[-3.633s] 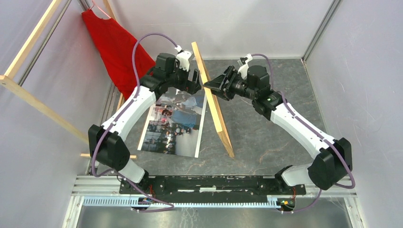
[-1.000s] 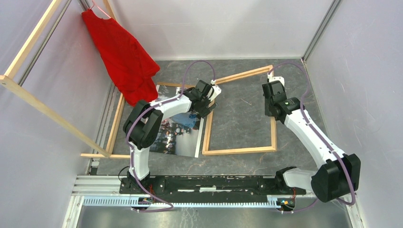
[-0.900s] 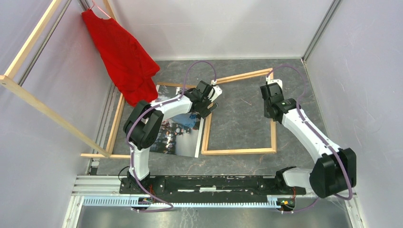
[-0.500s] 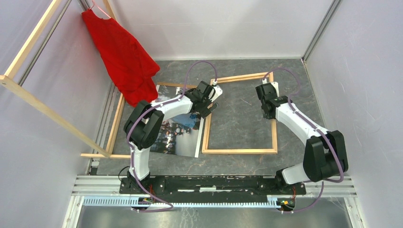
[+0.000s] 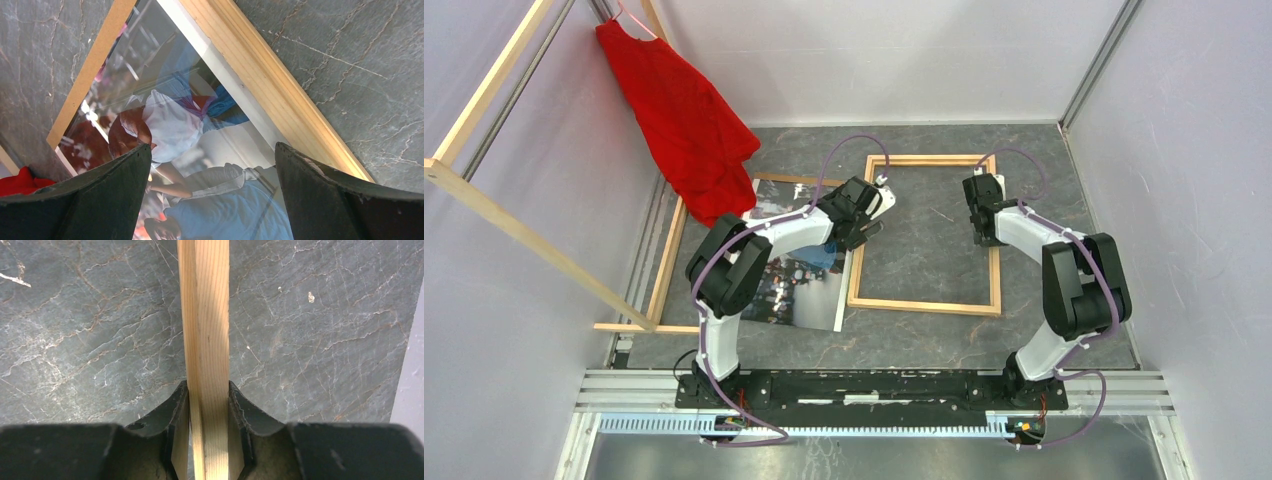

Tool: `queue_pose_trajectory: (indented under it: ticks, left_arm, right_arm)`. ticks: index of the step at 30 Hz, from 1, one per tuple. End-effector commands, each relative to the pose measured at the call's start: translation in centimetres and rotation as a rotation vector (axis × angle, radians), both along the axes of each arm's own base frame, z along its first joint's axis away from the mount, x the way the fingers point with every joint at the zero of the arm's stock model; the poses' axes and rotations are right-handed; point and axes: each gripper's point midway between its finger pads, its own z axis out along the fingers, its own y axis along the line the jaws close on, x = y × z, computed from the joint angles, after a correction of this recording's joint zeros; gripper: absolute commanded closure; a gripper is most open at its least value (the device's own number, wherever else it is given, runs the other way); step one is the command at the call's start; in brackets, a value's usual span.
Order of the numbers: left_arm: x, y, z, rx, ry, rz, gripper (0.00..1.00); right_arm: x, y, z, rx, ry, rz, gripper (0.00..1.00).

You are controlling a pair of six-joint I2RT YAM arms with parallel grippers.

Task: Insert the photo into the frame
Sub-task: Turn over the photo frame at the center of the board.

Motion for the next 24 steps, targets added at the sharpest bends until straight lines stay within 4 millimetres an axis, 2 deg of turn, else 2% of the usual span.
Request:
queue_pose_trajectory:
  ticks: [1,5,7,9,10,14,18,24]
  left_arm:
    - [-2.5,-1.7,-1.8,0.018,0.058,-0.108,0.0]
    - [-3.0,-2.0,-2.1,0.03,0.057,-0.127,0.0]
    - [-3.2,-2.0,-2.1,0.046,0.051,-0.137,0.0]
    - [-3.3,-2.1,-2.2,0.053,0.047,-0.144,0.0]
    - [-3.4,-2.1,-2.2,0.057,0.047,-0.148,0.0]
    - [-3.4,-2.3,-2.1,0.066,0.038,-0.151,0.0]
    - [-3.1,-2.5,-1.3,0.062,0.021,-0.153,0.0]
    - [-3.6,-3.0,-0.7,0.058,0.008,-0.168,0.0]
  right_arm:
    - [1.8,0.5,0.1,-0.017,-0.031,0.036,0.93]
    - [1.3,0.6,-1.7,-0.006,0.019,0.042,0.85]
    - [1.1,0.7,-2.3,0.002,0.034,0.045,0.77]
    - [1.0,0.9,-2.7,0.013,0.042,0.049,0.63]
    - [1.0,0.9,-2.6,0.023,0.038,0.044,0.5]
    - [1.9,0.9,-1.7,0.054,0.005,0.034,0.28]
    - [3.3,1.0,-0.2,0.098,-0.025,0.018,0.2]
    - [4.8,0.8,1.0,0.159,-0.042,-0.007,0.18]
